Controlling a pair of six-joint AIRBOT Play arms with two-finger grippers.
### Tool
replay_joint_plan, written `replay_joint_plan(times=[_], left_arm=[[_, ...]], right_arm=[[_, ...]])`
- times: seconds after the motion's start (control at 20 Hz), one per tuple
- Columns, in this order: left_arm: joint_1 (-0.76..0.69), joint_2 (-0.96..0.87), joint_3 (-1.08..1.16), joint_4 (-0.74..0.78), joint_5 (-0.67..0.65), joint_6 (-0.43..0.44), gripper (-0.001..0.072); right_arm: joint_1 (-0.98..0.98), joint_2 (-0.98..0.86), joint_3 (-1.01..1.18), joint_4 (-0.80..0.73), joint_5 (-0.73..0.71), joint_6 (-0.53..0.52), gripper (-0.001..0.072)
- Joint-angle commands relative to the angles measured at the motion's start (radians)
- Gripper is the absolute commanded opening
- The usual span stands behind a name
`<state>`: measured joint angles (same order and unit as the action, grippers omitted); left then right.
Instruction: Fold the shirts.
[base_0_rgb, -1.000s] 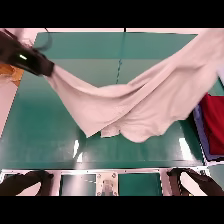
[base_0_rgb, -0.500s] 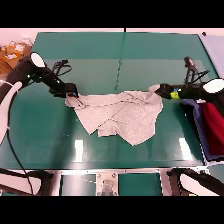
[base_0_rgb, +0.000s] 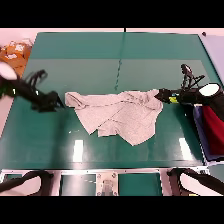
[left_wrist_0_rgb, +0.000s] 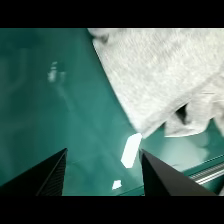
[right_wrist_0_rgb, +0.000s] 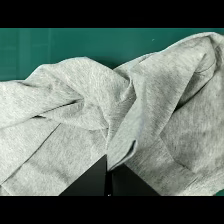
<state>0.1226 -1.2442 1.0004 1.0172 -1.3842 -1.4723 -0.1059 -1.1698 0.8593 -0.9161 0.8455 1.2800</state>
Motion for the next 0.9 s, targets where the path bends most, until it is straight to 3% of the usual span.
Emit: replay_joint_plan(times=[0.0,0.2,0.45,0.85], left_arm=[[0.009,0.216,-0.476,-0.357,0.364,0.037,0.0514],[-0.008,0.212,-0.746,-0.689,0.518,0.263,0.0514],[-0.276,0.212,-0.751,-0.779,0.772,0.238,0.0514],[-0.442,0.211,-0.751,-0.930,0.921,0.247,0.0499]], right_arm=[[-0.001,-0.001,-0.001,0.001,0.000,-0.002,0.0008],[-0.001,-0.001,-0.001,0.019,0.000,-0.002,0.0008],[0.001,-0.001,-0.001,0.026,0.000,-0.002,0.0008],[0.001,-0.001,-0.001,0.026,0.000,-0.002,0.0008]])
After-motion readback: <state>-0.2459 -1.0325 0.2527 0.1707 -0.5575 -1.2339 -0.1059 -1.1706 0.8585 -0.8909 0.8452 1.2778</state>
